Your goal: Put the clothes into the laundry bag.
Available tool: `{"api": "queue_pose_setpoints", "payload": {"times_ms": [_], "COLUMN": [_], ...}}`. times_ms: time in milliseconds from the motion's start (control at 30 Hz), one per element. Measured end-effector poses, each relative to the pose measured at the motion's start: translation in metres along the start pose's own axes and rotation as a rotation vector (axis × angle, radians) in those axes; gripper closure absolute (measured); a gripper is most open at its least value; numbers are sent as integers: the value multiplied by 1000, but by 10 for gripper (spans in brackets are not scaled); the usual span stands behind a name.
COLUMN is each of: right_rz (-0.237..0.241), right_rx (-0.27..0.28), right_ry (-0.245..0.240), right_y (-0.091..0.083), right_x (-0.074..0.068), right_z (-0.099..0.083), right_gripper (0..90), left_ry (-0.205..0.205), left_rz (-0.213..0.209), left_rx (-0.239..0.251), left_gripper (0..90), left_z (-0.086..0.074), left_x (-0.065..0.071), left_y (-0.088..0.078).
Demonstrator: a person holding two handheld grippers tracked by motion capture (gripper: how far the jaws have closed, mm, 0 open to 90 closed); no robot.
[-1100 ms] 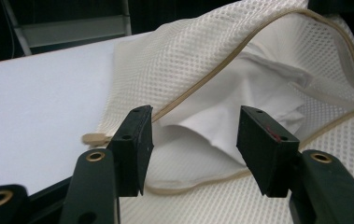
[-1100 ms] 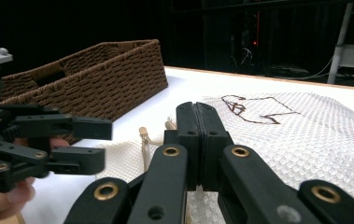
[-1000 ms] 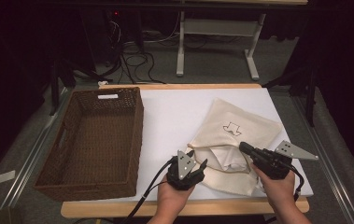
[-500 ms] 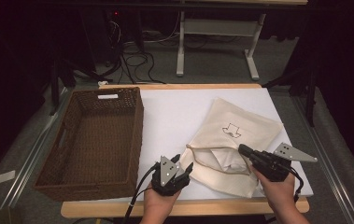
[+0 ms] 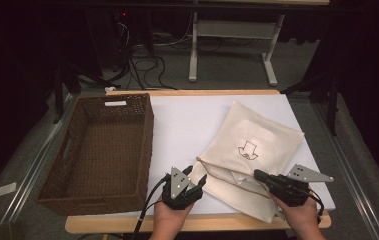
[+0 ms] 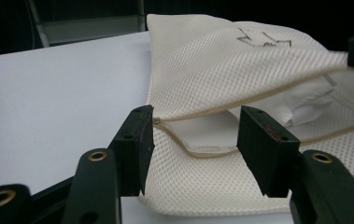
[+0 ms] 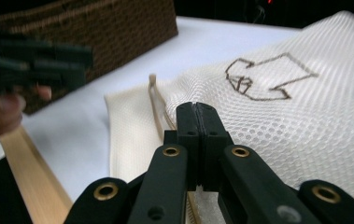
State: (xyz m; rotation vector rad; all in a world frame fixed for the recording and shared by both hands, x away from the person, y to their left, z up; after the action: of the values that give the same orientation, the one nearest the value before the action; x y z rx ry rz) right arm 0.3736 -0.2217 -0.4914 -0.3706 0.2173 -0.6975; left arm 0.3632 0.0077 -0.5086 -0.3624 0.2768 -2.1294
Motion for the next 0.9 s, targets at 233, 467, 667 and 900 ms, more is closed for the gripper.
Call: {"api": "queue_pose_setpoints", "payload": {"times_ms": [233,467,667,900], "right_rz": [22,20,22,13], "right_rx": [-103,-179,-235,-305], "right_ry": [3,-6,-19,-21], "right_y": [12,23,31,37], "right_x": [-7,-6,-6,-4], "right_z": [-23,-39,-49,-60], "right_gripper": [900,900,900,898], "left_ry": [2,-11,-8,-7], "left_rz": [-14,-26,-21,-10], "left_rx": [10,16,16,-5], "left_gripper": [458,455,453,451], "left_z": [4,6,6,3], "left_x": [1,3,2,-1], "left_y": [2,3,4,5]}}
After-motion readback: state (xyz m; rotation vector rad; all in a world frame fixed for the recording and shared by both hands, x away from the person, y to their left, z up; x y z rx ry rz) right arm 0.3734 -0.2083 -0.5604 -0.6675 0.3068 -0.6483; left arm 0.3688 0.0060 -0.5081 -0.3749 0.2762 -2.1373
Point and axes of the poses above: each handheld gripper's, and its own axes: y roughly forward along the jaws, z roughly out of its top, x roughly to its right, the point moved 8 cm from there along y, roughly forward along the jaws, and after that the axes turned 4 degrees about -y, right-handed, at the moved point
